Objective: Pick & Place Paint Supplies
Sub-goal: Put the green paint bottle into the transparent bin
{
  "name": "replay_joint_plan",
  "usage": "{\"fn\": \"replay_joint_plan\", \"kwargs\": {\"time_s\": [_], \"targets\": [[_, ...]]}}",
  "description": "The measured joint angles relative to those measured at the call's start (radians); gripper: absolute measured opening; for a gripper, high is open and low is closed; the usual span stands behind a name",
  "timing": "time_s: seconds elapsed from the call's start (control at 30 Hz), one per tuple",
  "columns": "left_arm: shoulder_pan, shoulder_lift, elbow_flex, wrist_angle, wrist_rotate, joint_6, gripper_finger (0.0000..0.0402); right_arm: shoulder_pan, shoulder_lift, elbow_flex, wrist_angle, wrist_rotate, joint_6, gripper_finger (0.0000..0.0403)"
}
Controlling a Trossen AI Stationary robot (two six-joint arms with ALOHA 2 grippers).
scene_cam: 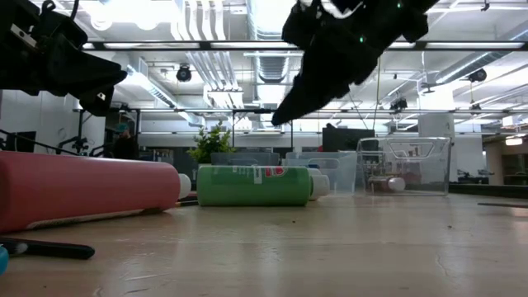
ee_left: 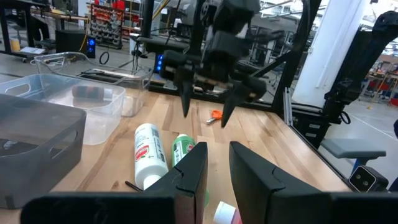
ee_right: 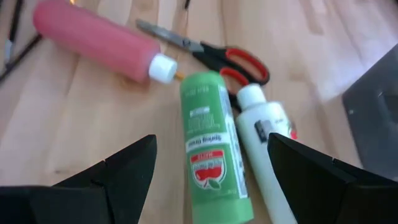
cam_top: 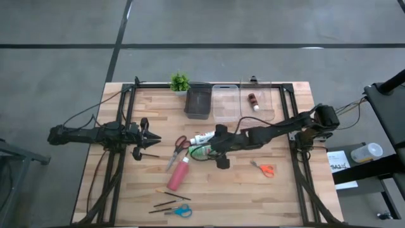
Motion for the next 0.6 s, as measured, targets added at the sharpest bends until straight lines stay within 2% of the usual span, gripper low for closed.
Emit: {"fn": "replay_joint_plan", "kwargs": {"time_s": [0.6], "targets": [[0.000, 0.000, 0.000, 0.000, 0.000, 0.000, 0.0077, -0.003, 0.142, 0.000, 0.002, 0.020, 0.018, 0.0305]]}}
